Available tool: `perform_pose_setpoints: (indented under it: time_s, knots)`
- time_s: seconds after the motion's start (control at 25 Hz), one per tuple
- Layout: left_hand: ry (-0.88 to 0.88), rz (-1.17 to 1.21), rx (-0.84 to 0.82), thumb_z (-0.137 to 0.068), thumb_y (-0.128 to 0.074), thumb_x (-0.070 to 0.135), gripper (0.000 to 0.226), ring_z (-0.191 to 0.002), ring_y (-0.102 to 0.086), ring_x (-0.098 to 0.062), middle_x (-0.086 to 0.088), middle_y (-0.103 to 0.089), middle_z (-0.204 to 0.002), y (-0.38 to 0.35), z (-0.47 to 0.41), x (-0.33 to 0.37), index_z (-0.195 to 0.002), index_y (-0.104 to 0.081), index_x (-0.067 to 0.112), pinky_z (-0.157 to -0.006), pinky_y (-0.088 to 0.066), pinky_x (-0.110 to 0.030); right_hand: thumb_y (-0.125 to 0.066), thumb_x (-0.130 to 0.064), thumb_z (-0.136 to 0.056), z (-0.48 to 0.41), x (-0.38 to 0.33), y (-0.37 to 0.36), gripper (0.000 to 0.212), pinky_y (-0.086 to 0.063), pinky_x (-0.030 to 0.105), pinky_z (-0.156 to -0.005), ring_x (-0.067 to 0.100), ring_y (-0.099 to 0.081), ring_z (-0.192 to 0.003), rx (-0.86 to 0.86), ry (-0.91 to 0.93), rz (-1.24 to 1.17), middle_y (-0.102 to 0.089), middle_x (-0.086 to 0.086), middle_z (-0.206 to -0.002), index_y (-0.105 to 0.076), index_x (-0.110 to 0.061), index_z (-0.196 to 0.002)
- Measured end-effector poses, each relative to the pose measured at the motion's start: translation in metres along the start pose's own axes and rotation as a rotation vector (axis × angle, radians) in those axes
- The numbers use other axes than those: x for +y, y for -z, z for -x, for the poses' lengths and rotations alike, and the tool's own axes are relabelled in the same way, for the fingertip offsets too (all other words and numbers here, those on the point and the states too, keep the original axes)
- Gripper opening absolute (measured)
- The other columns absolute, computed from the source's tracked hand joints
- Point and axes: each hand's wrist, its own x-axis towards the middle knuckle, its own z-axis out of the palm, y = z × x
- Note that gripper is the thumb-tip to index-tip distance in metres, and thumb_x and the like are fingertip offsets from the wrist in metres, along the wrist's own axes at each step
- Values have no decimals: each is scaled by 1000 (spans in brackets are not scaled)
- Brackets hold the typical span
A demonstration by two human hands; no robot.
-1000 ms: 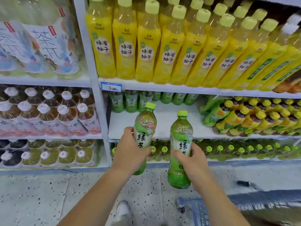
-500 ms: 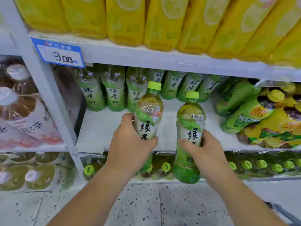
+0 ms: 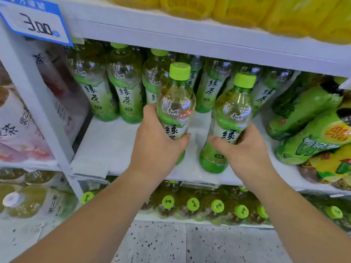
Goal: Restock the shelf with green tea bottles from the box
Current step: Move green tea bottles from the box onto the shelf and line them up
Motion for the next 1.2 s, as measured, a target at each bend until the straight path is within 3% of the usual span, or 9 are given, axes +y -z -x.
perform_pose_setpoints:
  time_s: [0.16, 0.32, 0.48, 0.56, 0.68, 0.8, 0.96, 1.08, 1.2]
  knots:
    - [-66, 77, 9, -69, -92, 22, 68, -94, -60, 15, 23, -63, -103, -13, 2, -4, -114, -42, 36, -70, -43, -1, -88, -17, -76, -3, 7, 0, 52, -56, 11, -71, -3, -71, -95, -8, 62, -39, -75, -20, -105, -61, -33, -118]
    - [-109, 105, 2, -72, -90, 21, 70, -106, -60, 11, 22, -62, -116, -19, 6, -13, -118, -42, 43, -82, -45, -4, -87, -14, -78, 4, 17, 2, 55, -60, 26, -86, 7, -72, -104, -52, 83, -53, -75, -10, -111, -61, -24, -125]
    - [-27, 2, -122, -76, -88, 24, 72, -117, -54, 4, 10, -52, -129, -14, 16, -33, -134, -46, 33, -95, -50, -20, -86, -18, -79, 11, 22, 5, 56, -57, 37, -96, 11, -69, -112, -81, 93, -49, -73, -7, -120, -61, -21, -129]
    - [6, -83, -125, -77, -87, 27, 68, -112, -52, 6, 9, -44, -126, -11, 22, -43, -134, -51, 32, -96, -45, -12, -85, -16, -80, 11, 26, 3, 55, -57, 30, -93, 9, -68, -111, -74, 118, -57, -73, -8, -119, -60, -22, -128]
    - [53, -115, -105, -79, -86, 30, 62, -105, -55, 3, 11, -46, -116, -10, 27, -47, -133, -56, 32, -98, -47, -17, -84, -16, -82, 19, 40, 3, 54, -52, 11, -85, -3, -66, -108, -98, 95, -44, -70, -19, -115, -57, -36, -124]
    - [62, -141, -65, -77, -87, 34, 58, -101, -58, 3, 15, -53, -112, -12, 28, -47, -128, -60, 32, -94, -49, -17, -80, -27, -83, 34, 51, 5, 42, -34, -5, -83, -21, -49, -106, -52, 107, 253, -55, -30, -109, -51, -47, -106]
    - [64, -127, -47, -77, -88, 32, 52, -104, -60, 7, 16, -60, -115, -11, 33, -58, -123, -63, 32, -89, -46, -5, -76, -40, -82, 41, 62, 2, 38, -39, 5, -75, -15, -50, -103, 48, 160, 397, -54, -26, -105, -48, -45, -107]
    - [44, -144, -58, -78, -88, 23, 52, -103, -63, 5, 13, -61, -113, -9, 31, -65, -126, -67, 27, -91, -50, -9, -73, -45, -79, 36, 66, -2, 35, -37, 10, -75, -11, -52, -102, 84, 150, 400, -57, -21, -101, -47, -46, -102]
    - [-16, -332, -38, -76, -88, 32, 50, -92, -60, -4, 13, -58, -103, -15, 17, -62, -122, -68, 30, -81, -55, -24, -73, -41, -80, 22, 63, -6, 35, -40, 12, -79, -4, -55, -99, 83, 160, 380, -57, -21, -103, -51, -42, -107]
